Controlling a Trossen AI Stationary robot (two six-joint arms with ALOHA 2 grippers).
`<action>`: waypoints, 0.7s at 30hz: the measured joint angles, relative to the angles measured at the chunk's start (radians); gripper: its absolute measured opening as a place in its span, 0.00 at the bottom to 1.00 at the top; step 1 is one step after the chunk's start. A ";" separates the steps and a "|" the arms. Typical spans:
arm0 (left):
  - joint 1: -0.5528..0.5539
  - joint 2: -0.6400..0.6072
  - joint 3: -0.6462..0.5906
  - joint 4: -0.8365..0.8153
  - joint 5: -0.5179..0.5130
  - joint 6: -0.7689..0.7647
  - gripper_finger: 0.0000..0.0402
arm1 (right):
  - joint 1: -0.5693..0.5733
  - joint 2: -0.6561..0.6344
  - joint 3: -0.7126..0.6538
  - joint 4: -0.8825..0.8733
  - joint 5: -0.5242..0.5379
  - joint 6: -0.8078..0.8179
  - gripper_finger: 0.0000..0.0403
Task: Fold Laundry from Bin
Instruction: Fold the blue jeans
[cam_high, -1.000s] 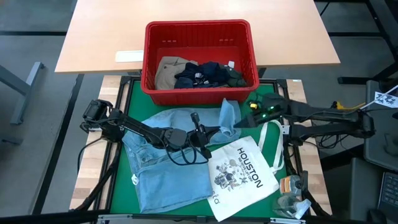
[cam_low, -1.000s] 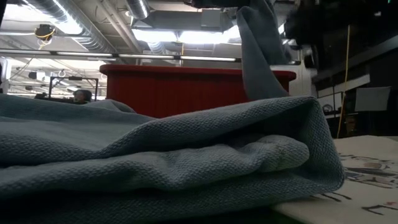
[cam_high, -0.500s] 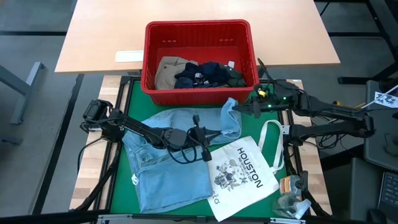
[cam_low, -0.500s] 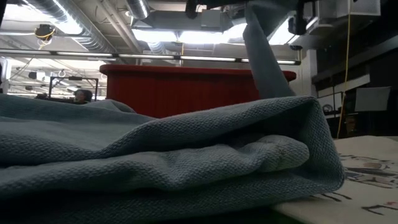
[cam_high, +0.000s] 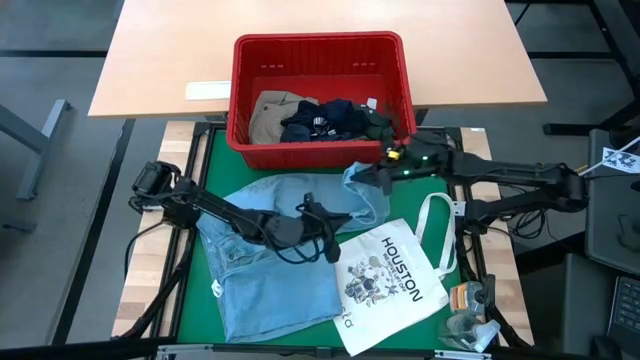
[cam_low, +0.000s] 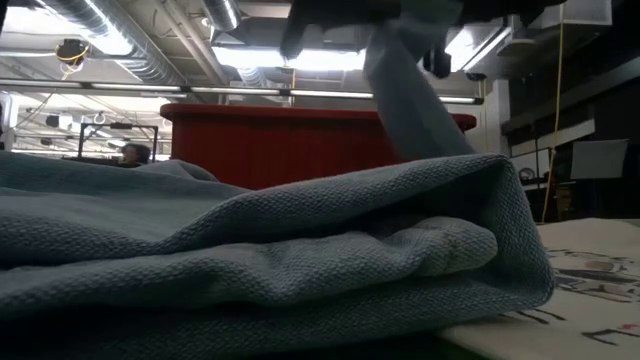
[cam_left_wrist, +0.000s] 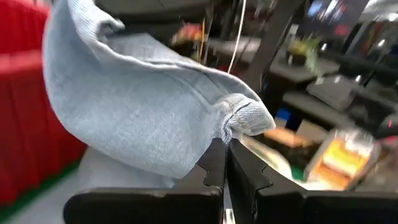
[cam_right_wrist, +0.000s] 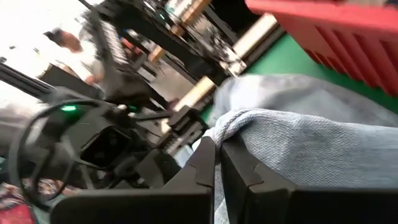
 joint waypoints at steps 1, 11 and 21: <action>-0.004 0.000 0.000 -0.055 -0.010 -0.051 0.00 | 0.000 0.022 0.000 0.002 0.000 -0.004 0.02; -0.043 0.000 0.000 -0.514 -0.056 -0.468 0.00 | 0.001 0.243 0.000 0.106 0.002 -0.071 0.02; -0.046 0.000 0.000 -0.785 0.057 -0.626 0.00 | 0.001 0.421 0.000 0.310 0.005 -0.076 0.02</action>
